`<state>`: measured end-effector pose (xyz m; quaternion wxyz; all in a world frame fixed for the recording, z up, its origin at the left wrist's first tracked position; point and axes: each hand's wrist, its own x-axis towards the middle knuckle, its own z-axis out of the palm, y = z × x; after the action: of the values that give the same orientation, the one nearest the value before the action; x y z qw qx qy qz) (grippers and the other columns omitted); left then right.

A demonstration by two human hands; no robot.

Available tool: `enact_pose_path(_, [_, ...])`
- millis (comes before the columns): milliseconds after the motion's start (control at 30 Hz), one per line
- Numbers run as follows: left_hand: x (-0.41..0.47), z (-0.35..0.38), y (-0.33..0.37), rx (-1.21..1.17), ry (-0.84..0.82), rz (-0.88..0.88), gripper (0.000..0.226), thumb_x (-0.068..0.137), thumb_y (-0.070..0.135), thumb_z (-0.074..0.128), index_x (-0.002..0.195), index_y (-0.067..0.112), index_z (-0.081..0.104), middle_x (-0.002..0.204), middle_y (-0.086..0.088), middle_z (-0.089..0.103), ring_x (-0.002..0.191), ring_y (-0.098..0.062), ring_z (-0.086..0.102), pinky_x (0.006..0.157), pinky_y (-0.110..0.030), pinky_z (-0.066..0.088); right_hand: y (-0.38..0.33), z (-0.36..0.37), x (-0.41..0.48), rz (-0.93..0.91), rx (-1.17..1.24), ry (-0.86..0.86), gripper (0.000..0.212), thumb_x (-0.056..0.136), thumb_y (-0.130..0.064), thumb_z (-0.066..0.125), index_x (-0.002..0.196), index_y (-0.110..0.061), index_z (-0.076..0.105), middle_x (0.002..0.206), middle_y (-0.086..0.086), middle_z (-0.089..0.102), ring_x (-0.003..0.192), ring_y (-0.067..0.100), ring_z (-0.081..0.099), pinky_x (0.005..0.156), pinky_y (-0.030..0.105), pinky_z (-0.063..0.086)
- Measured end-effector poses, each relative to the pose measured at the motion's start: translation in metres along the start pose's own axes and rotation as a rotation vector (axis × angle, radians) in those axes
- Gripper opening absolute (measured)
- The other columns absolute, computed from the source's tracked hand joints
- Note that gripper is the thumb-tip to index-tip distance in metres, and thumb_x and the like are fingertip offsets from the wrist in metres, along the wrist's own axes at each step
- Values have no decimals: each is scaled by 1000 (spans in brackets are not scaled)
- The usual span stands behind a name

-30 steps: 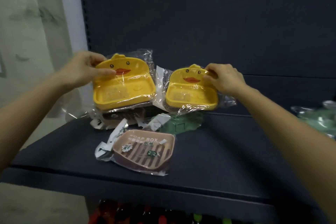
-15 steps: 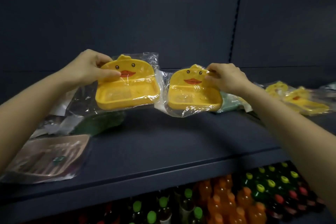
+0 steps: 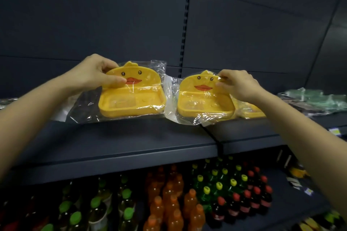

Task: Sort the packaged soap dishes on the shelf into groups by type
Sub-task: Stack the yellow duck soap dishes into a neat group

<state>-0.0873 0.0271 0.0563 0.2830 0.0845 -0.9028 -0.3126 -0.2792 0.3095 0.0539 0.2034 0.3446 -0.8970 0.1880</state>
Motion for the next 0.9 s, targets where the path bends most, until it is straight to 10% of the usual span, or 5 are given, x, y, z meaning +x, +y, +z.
enact_pose_path(367, [13, 107, 70, 3, -101, -29, 14, 79, 22, 70, 88, 13, 72, 89, -9, 71, 88, -25, 68, 80, -42, 56, 137, -21, -25, 35, 72, -67, 25, 93, -33, 53, 114, -21, 58, 109, 2, 64, 102, 26, 59, 91, 50, 49])
enact_pose_path(667, [42, 199, 100, -18, -202, 5, 5, 77, 16, 72, 82, 16, 74, 81, -4, 74, 66, -6, 68, 55, -17, 51, 244, -29, -25, -24, 177, -81, 2, 92, -22, 57, 93, -22, 57, 79, -11, 58, 76, 15, 55, 68, 29, 41])
enact_pose_path(900, [68, 256, 94, 68, -177, 51, 32, 73, 27, 74, 83, -3, 69, 87, -25, 70, 82, -41, 66, 71, -54, 54, 308, -31, 1, -68, 246, -163, 15, 91, -19, 57, 81, -30, 55, 77, -6, 61, 71, 12, 54, 62, 22, 43])
